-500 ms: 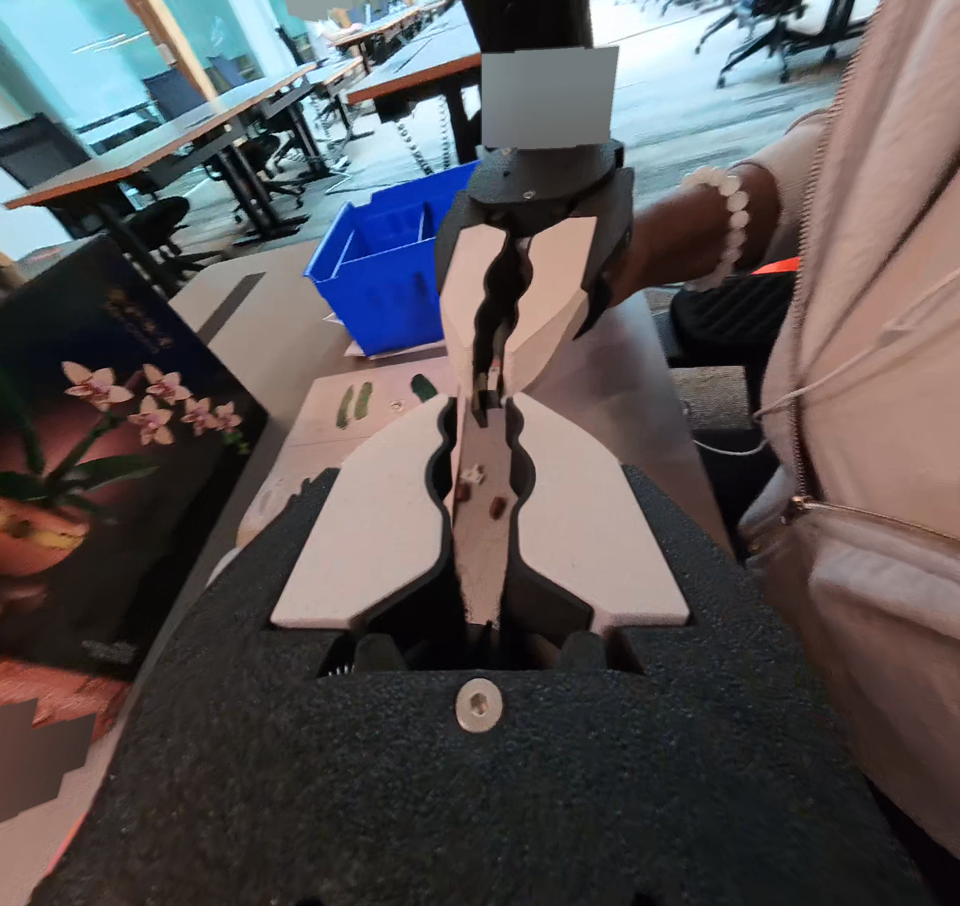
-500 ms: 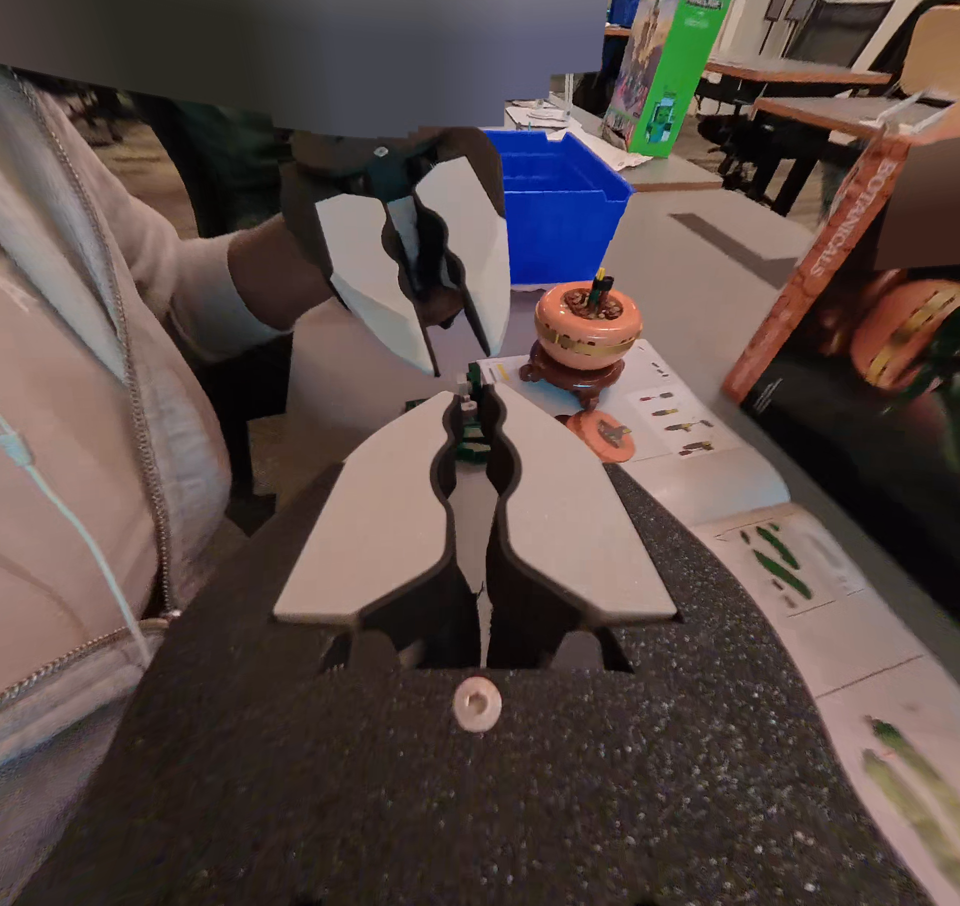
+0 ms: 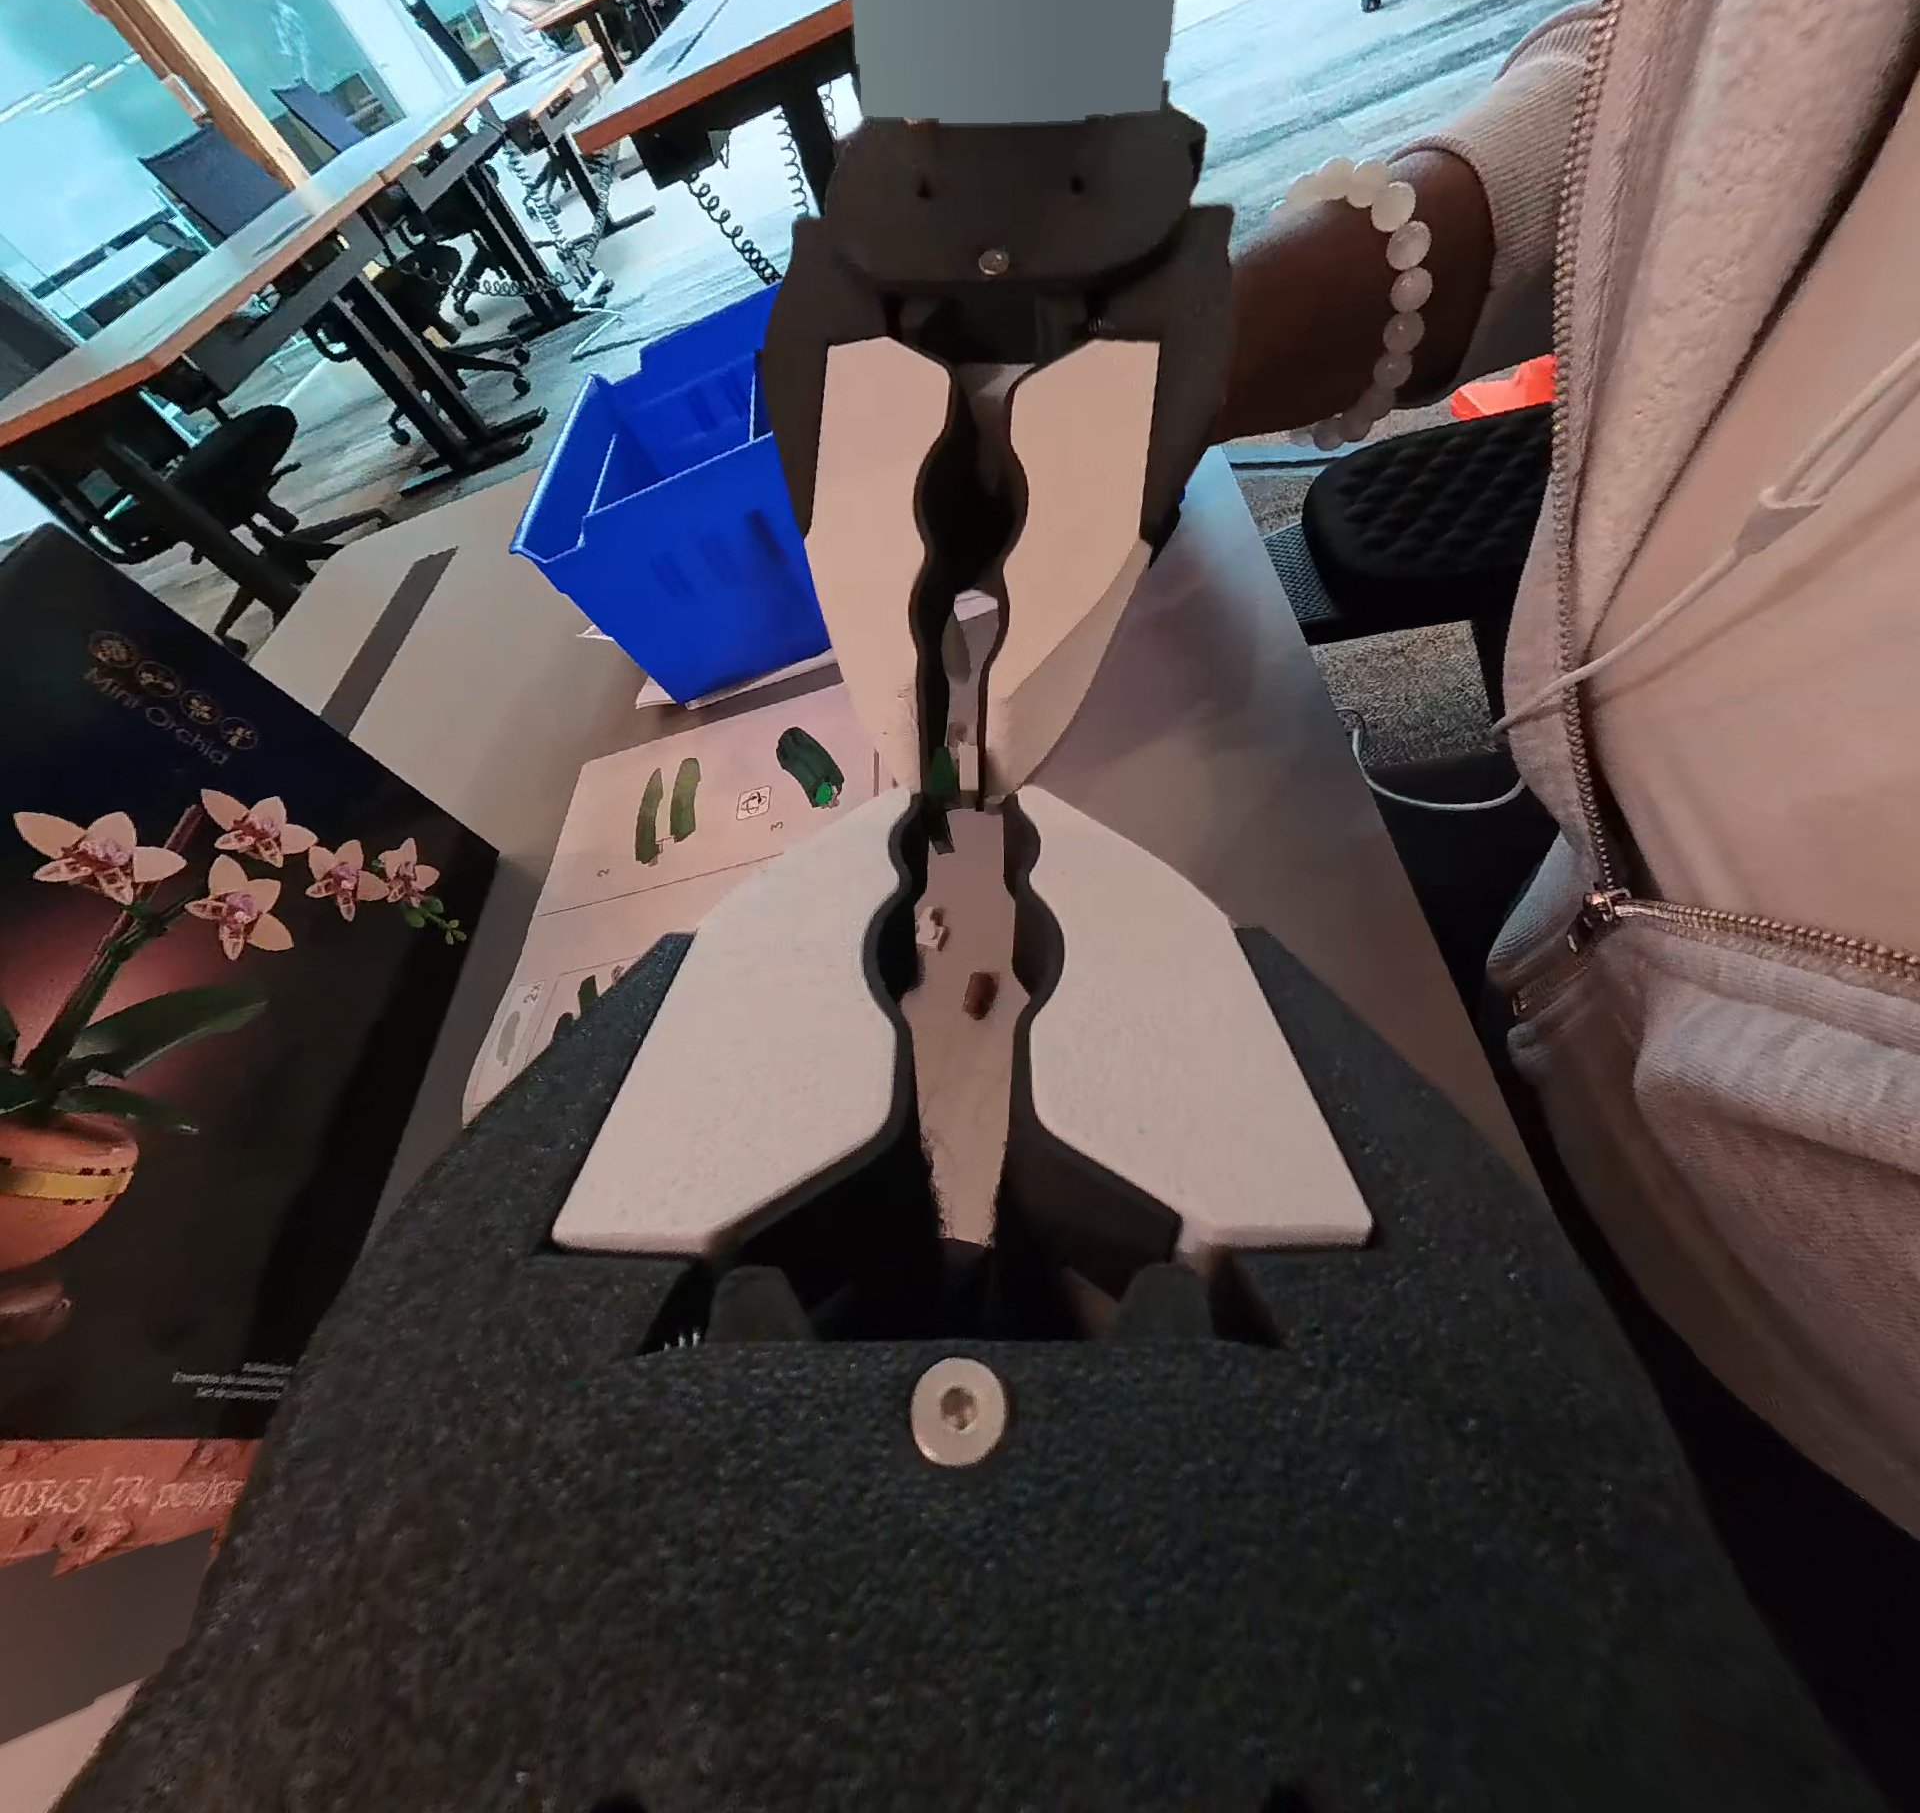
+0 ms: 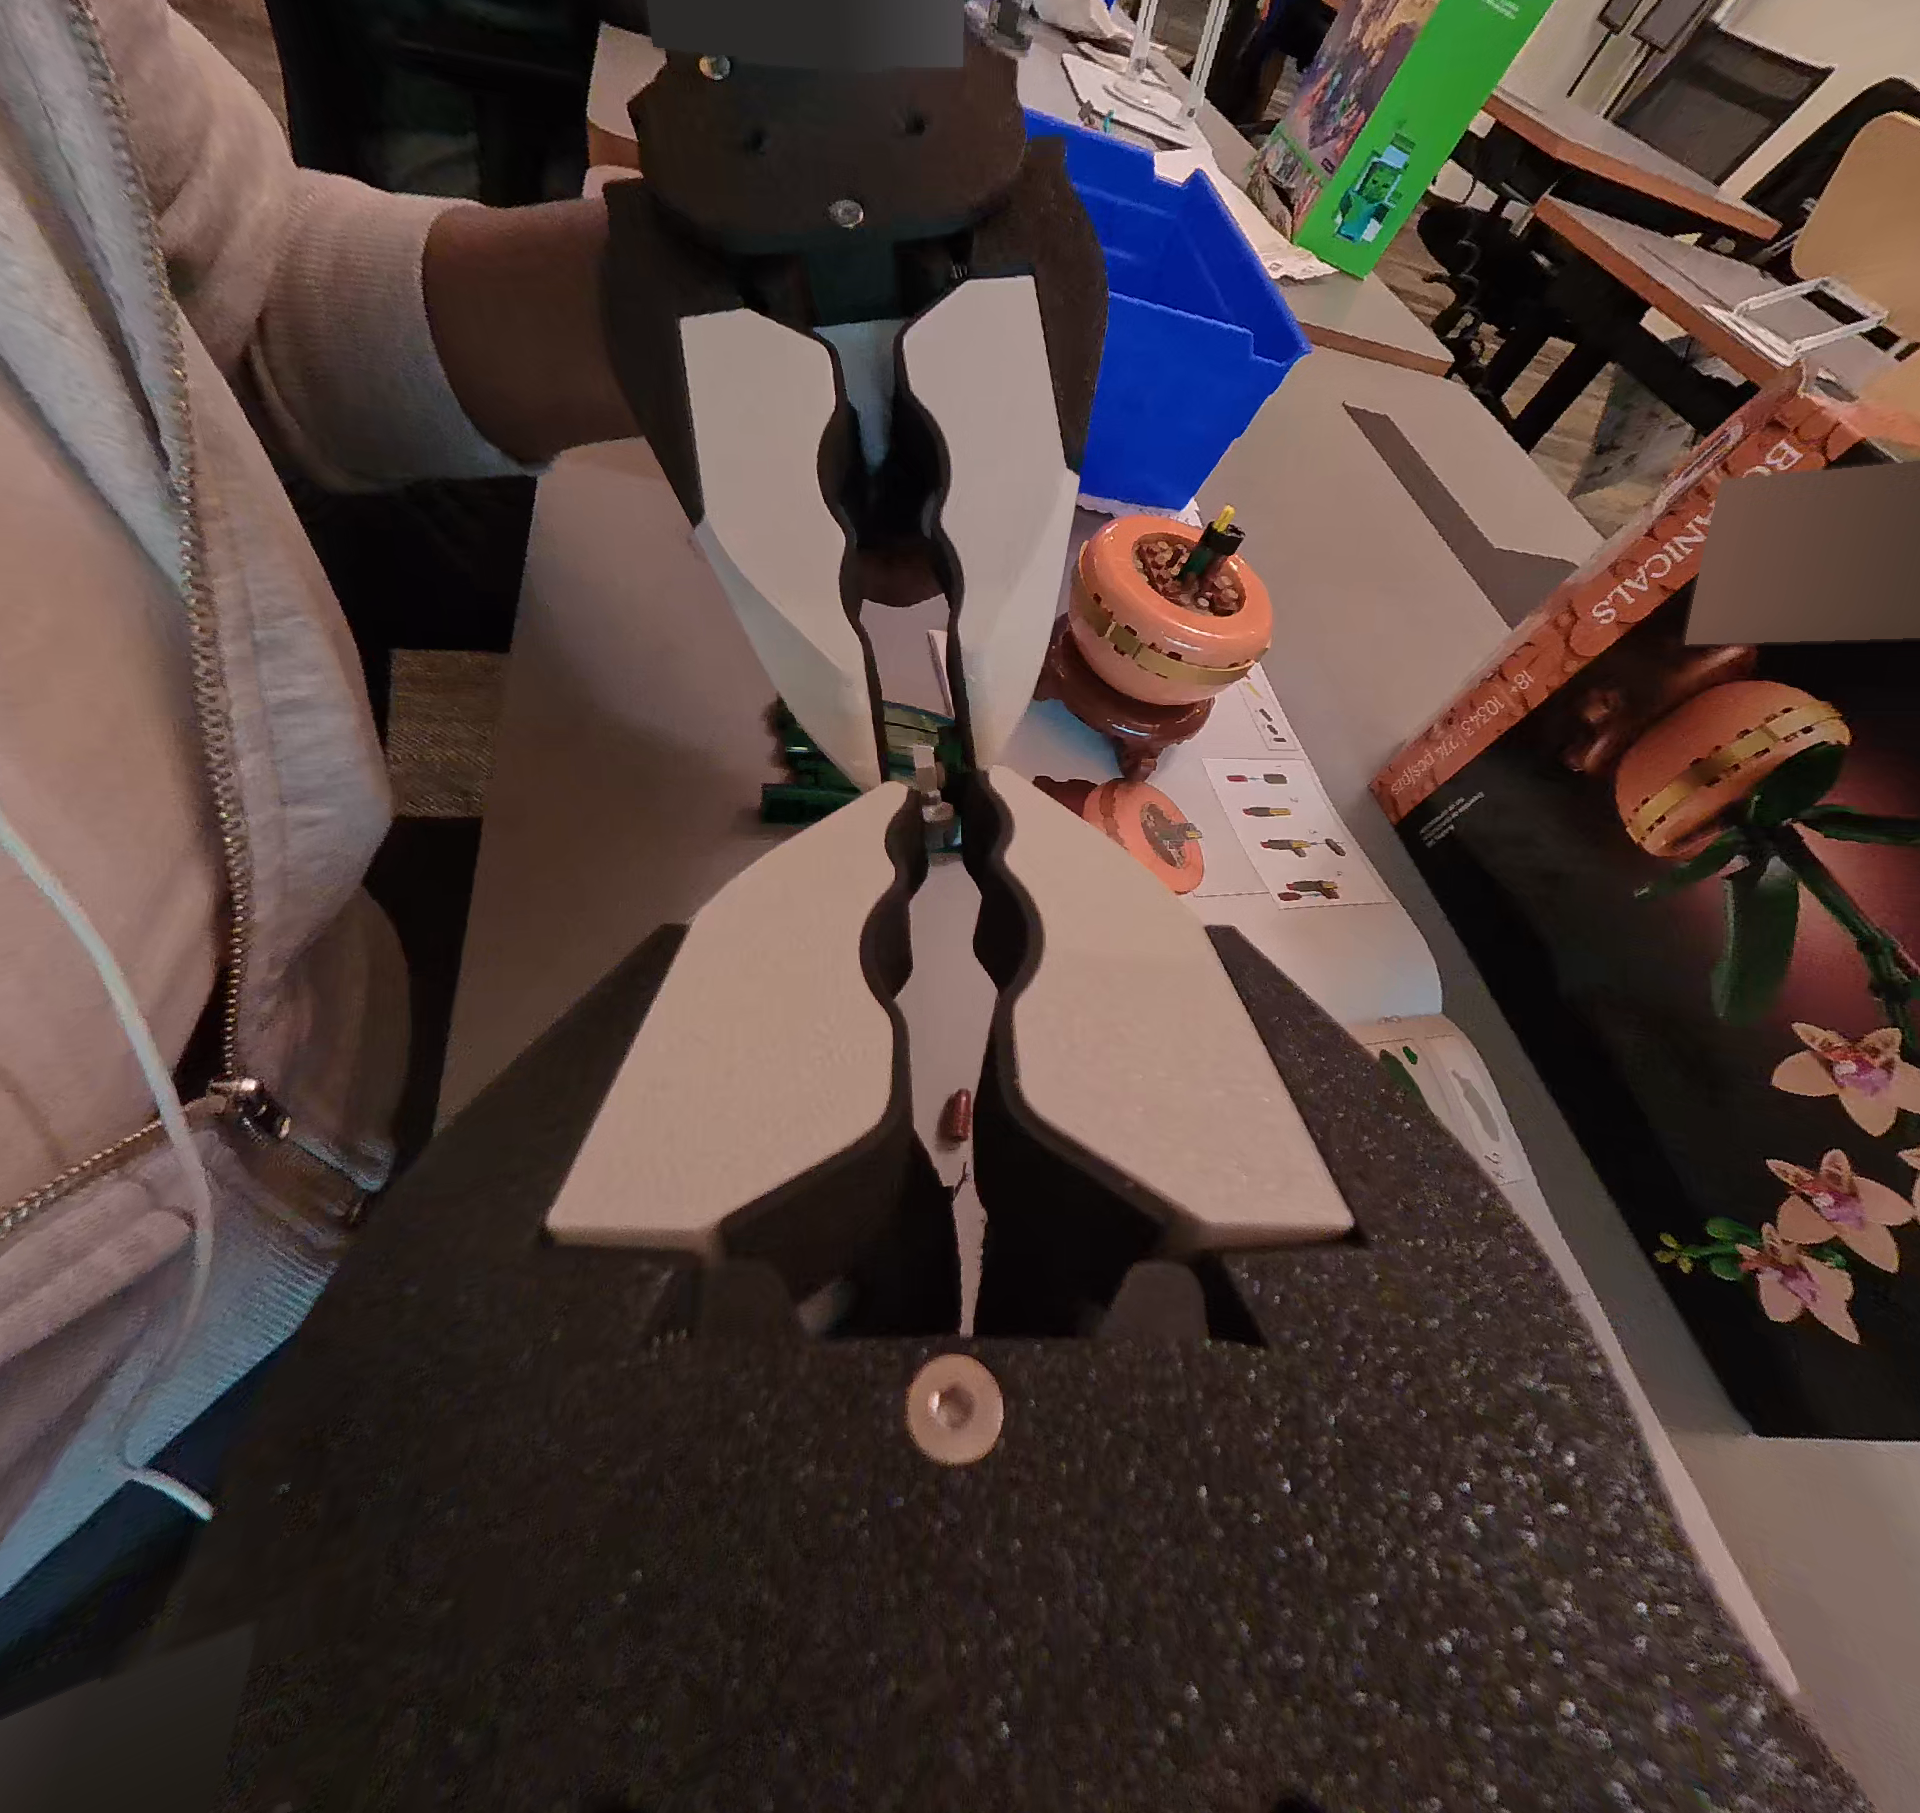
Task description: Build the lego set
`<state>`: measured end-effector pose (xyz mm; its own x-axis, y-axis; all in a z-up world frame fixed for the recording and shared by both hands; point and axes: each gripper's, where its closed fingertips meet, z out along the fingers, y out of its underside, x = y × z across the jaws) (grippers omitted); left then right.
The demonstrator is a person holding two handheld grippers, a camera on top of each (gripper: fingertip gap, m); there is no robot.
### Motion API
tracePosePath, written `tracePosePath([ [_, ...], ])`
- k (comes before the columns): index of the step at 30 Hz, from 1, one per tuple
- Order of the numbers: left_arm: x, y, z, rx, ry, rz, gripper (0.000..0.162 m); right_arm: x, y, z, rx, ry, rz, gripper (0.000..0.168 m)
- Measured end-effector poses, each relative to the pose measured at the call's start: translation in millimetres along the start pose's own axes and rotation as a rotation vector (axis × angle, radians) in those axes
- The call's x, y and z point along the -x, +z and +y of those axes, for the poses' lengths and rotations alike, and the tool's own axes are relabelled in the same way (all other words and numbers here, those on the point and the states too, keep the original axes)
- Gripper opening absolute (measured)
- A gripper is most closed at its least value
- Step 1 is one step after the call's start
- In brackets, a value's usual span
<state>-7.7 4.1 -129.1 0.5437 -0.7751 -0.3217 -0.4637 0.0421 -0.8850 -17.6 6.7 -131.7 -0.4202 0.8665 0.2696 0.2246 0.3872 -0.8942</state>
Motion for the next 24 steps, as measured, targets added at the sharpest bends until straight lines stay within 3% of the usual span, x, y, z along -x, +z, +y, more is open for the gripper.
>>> tracePosePath([
  [17,1,1,0,0.005,0.005,0.011,0.007,2,5,4,0.071,-0.063,0.027,0.007],
  [24,-7,-3,4,0.024,0.095,0.044,0.006,9,11,5,0.073,-0.036,0.015,0.007],
])
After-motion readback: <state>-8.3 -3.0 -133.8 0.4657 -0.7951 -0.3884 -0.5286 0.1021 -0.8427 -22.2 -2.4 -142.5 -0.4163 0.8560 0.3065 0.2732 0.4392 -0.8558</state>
